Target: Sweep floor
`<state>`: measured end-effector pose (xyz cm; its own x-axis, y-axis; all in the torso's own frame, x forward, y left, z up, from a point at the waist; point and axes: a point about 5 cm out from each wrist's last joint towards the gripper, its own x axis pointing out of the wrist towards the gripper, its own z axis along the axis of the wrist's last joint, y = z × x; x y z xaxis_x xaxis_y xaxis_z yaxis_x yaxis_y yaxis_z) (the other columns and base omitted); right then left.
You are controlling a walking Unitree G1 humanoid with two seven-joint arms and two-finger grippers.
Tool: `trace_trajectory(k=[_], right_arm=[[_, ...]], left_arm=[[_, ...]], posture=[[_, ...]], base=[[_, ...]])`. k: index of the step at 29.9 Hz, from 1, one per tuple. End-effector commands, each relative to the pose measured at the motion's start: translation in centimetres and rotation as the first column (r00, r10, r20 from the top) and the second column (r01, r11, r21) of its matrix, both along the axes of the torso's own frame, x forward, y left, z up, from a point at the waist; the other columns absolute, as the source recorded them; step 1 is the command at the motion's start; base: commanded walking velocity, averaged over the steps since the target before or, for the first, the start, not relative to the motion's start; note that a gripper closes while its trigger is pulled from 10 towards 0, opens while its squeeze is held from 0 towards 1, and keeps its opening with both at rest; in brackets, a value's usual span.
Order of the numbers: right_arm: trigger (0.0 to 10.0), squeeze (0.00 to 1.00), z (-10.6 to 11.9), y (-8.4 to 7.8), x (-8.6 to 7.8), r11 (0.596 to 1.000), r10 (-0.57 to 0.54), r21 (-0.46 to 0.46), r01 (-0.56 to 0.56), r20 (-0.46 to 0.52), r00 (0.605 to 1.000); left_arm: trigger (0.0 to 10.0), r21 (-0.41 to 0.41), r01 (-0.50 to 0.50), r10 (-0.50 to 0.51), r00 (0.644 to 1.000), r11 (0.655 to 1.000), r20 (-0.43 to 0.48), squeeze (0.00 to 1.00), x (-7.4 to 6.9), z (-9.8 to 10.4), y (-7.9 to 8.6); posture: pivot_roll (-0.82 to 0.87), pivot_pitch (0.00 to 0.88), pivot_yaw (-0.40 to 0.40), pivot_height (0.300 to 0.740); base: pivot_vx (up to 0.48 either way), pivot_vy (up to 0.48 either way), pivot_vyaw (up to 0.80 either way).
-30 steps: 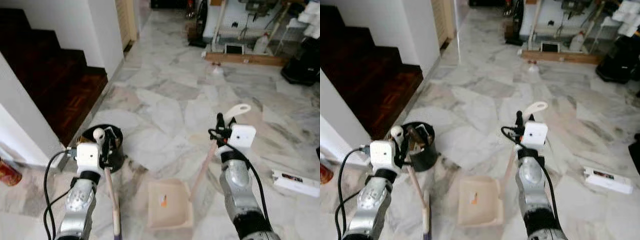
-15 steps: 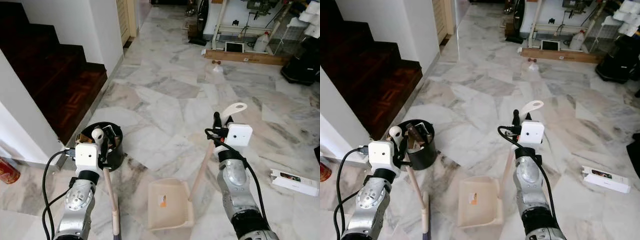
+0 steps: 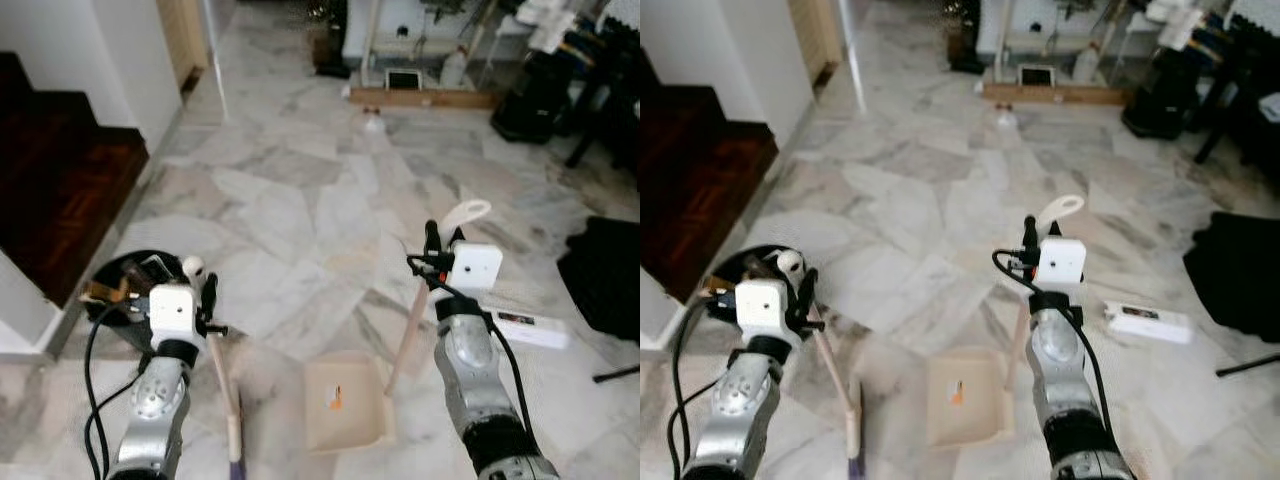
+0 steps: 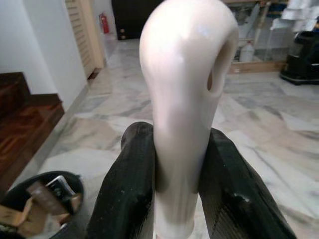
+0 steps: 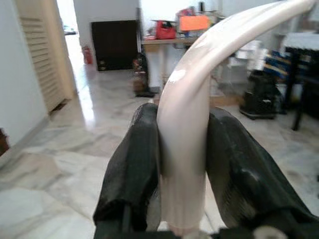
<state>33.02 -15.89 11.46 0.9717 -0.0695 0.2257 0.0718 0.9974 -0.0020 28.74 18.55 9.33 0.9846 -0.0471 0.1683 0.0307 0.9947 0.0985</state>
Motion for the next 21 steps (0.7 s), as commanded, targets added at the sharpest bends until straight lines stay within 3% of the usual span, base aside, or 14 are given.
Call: trace_trajectory(k=[1, 8, 21], right_arm=[[10.0, 0.0, 1.06, 0.37, 0.26, 1.0, 0.01, 0.001, -0.01, 0.049, 0.999], [10.0, 0.0, 0.89, 0.38, 0.26, 1.0, 0.009, 0.007, -0.009, 0.038, 0.999], [10.0, 0.0, 0.58, 0.58, 0.28, 1.0, 0.013, 0.016, -0.013, 0.022, 1.0]], left_arm=[[10.0, 0.005, -0.002, 0.002, 0.999, 1.0, 0.039, 0.0, 0.12, 0.85, 0.24], [10.0, -0.009, 0.0, 0.0, 0.999, 1.0, 0.041, 0.0, 0.23, 0.94, 0.16], [10.0, -0.011, 0.001, 0.0, 0.999, 1.0, 0.041, 0.0, 0.18, 0.95, 0.24]], posture=[[0.05, 0.06, -0.017, 0.74], [0.05, 0.053, -0.018, 0.74], [0.06, 0.048, -0.014, 0.74]], base=[[0.0, 0.0, 0.0], [0.0, 0.0, 0.0], [0.0, 0.0, -0.8]])
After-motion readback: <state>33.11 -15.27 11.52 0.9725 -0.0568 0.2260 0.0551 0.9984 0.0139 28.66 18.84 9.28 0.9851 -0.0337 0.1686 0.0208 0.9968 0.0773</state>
